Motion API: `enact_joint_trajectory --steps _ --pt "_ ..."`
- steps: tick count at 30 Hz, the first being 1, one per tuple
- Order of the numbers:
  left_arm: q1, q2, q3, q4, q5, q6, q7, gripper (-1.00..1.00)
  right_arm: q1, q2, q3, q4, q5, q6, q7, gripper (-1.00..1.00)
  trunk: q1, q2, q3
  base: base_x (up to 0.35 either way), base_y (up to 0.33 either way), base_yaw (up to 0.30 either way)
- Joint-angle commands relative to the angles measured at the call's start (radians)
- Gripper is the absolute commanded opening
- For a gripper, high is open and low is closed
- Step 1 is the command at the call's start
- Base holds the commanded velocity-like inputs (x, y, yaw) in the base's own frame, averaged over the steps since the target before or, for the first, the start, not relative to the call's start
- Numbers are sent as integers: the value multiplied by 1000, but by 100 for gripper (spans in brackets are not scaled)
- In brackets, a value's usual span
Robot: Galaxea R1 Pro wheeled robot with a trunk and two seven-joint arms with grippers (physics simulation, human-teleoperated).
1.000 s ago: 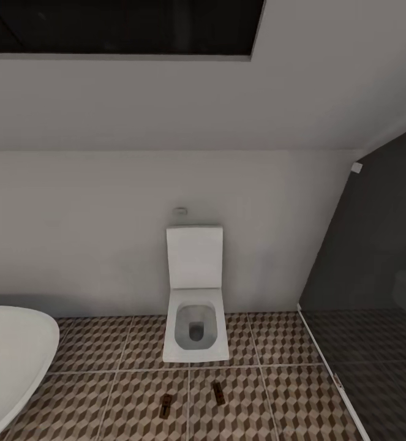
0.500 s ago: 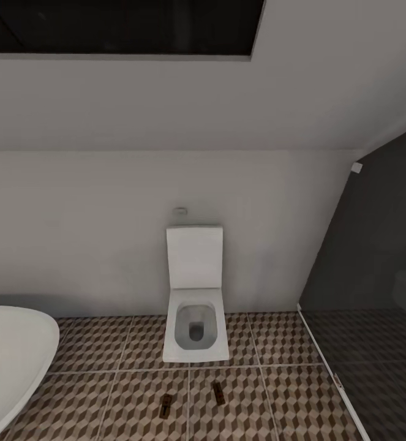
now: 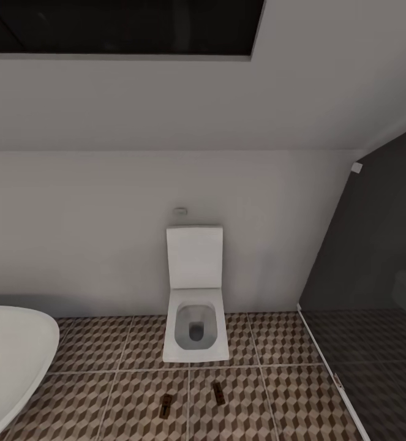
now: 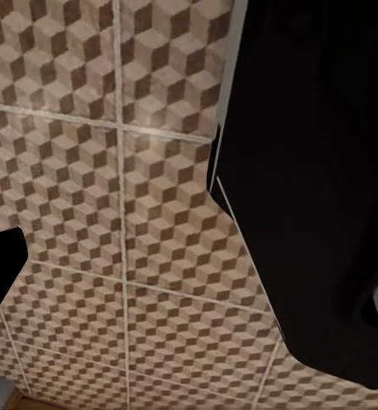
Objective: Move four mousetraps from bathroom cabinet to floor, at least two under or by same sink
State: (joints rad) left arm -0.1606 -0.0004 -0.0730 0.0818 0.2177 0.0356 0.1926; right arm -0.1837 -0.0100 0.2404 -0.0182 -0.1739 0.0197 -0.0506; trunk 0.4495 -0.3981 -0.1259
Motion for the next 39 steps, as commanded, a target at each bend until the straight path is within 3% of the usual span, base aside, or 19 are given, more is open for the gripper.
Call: enact_joint_trajectory --steps 1,13,18,26,30,34,39 --pt "4 1 -8 1 8 2 1 100 0 -3 9 -1 -10 3 -2 100 1 -2 -2 0 0 0" --pt "13 51 -7 -1 8 1 0 100 0 -25 11 -2 -11 2 2 100 1 -2 -2 0 0 0" --pt "13 93 -7 -1 8 0 -18 100 0 -48 10 -2 -11 2 7 100 1 -2 -2 0 0 0" --pt "13 162 -7 -2 8 0 -163 100 0 -76 11 -1 -14 2 46 100 1 -2 -2 0 0 0" --pt "13 184 -7 -2 8 -2 -259 100 0 -89 11 0 -14 2 124 100 1 -2 -2 0 0 0" --pt "13 191 -7 -2 8 -4 -303 100 0 -112 12 1 -14 2 199 100 1 -2 -2 0 0 0" --pt "13 183 -8 -3 8 -7 -311 100 0 -115 13 0 -14 -1 222 100 1 -2 -2 0 0 0"
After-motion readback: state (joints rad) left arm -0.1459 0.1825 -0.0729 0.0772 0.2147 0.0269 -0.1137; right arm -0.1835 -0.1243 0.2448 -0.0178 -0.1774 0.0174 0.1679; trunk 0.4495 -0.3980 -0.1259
